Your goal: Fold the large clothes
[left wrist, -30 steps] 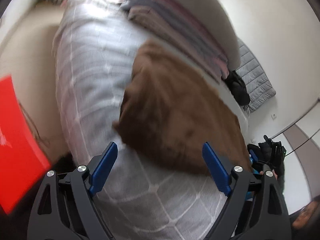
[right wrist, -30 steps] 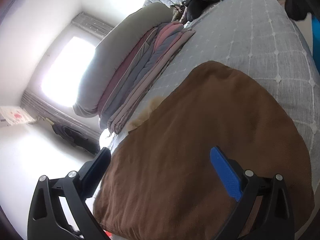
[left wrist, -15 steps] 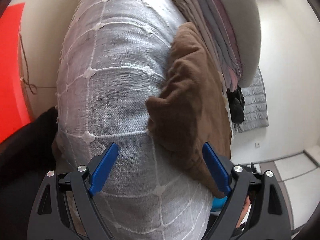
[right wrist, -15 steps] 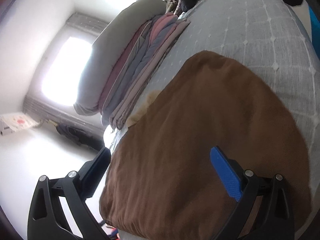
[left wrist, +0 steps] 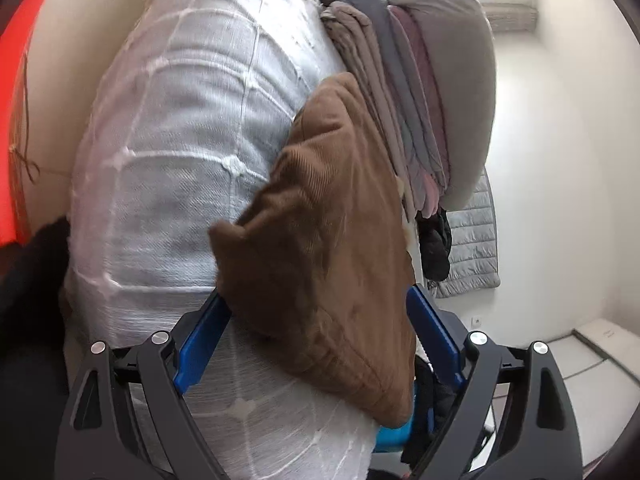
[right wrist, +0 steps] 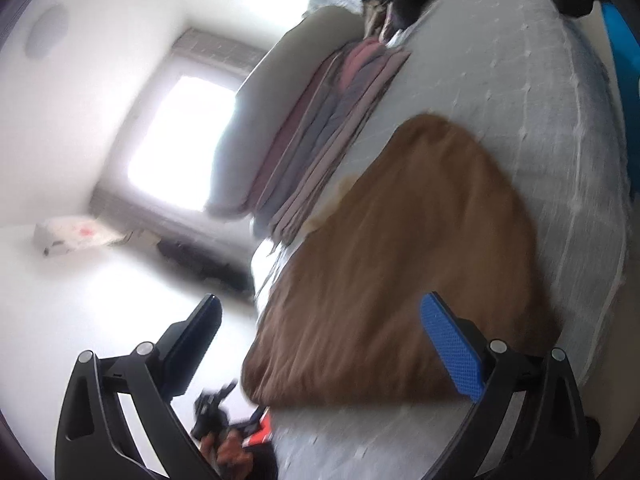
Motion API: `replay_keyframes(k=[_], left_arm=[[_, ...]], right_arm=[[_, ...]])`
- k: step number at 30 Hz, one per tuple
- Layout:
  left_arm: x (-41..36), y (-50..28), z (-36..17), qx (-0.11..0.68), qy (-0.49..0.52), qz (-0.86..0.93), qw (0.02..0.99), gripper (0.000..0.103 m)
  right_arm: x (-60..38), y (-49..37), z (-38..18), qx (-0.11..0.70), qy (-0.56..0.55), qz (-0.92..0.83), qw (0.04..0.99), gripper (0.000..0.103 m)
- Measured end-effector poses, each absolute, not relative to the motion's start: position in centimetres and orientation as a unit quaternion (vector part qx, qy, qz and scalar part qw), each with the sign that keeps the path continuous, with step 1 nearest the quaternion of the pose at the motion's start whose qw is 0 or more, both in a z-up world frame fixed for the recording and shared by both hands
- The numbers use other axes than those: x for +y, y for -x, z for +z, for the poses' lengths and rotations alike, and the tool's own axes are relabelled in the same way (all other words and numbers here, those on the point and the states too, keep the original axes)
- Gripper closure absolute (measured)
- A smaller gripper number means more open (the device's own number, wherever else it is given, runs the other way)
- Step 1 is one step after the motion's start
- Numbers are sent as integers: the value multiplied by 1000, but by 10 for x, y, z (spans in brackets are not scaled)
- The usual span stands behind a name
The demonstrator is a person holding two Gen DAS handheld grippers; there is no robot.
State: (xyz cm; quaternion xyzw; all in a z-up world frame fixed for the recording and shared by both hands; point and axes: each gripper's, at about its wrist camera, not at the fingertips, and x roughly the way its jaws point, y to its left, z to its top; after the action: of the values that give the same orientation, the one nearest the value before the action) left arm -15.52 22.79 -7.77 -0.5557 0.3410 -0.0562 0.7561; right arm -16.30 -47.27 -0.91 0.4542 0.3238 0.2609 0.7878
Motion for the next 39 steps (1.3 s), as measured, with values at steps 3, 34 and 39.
replay_keyframes(k=[3,34,39], left_arm=[[222,150,-73,331,558,-49,759,19],[200,94,-51,379,495,-73,778,88],[206,108,-19,367,494,-101,781,89]], right_arm=[[-451,182,-24,364,-448,265,772,7],[-471,170,-75,327,-553,181,745,78],[-471,201,-44,326,-526,215,756,78]])
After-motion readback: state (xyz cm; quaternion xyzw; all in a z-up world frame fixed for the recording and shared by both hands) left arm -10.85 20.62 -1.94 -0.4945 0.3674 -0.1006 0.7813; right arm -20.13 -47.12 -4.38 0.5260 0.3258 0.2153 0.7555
